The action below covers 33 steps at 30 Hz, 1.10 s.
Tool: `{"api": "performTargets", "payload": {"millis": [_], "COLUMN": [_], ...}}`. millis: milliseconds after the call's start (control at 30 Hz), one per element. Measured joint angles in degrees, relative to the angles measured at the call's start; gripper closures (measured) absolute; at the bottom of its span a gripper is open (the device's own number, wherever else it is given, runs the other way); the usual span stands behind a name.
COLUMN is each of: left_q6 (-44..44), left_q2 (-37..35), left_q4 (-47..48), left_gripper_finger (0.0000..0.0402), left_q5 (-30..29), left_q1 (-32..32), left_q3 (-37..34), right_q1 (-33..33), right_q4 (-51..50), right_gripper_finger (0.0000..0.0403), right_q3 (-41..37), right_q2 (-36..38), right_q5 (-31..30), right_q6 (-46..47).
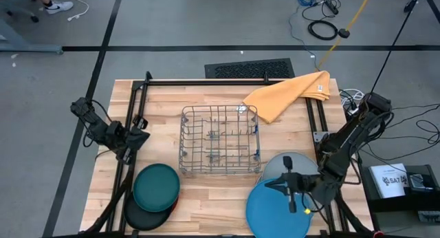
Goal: Sort dishes
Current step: Put the blue plate into the green dish rack
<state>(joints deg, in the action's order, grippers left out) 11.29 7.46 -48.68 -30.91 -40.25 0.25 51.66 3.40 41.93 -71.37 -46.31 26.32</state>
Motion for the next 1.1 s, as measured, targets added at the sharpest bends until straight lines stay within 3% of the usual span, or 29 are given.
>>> {"api": "performTargets", "payload": {"millis": [133,300,400,567,733,900,1000,1100], "left_q6": [-0.17,-0.26,1.76,7.08,11.54,12.11,12.27,13.1], "left_q2": [0.0,0.0,0.36,3.8,9.07,13.83,15.83,17.5], "left_q4": [-0.62,-0.1,1.97,3.27,3.37,3.43,6.44,11.89], "left_gripper_finger": [0.0401,0.0401,0.04,0.0349,0.025,0.0163,0.0138,0.0133], "left_q5": [-1.05,-0.49,2.77,3.78,4.17,4.3,4.3,4.31], "left_q1": [0.0,0.0,0.0,0.0,0.0,0.0,0.07,0.07], "left_q3": [0.07,1.55,2.81,5.09,8.38,13.05,16.55,20.29], "right_q1": [-1.66,-4.47,-6.06,-8.74,-9.7,-9.7,-9.7,-9.95], "right_q4": [-3.81,-19.9,-27.92,-41.75,-50.44,-53.73,-55.66,-58.2], "right_gripper_finger": [0.0397,0.0397,0.0396,0.0374,0.0302,0.0191,0.013,0.01], "right_q3": [0.41,6.03,10.45,18.08,20.4,20.39,20.39,20.39], "right_q2": [0.0,-0.04,-0.54,-3.45,-8.22,-12.33,-13.49,-14.49], "right_q5": [4.52,9.84,12.84,22.64,31.49,38.87,38.8,38.73], "right_q6": [5.46,15.31,17.91,25.12,33.29,36.51,34.59,31.1]}}
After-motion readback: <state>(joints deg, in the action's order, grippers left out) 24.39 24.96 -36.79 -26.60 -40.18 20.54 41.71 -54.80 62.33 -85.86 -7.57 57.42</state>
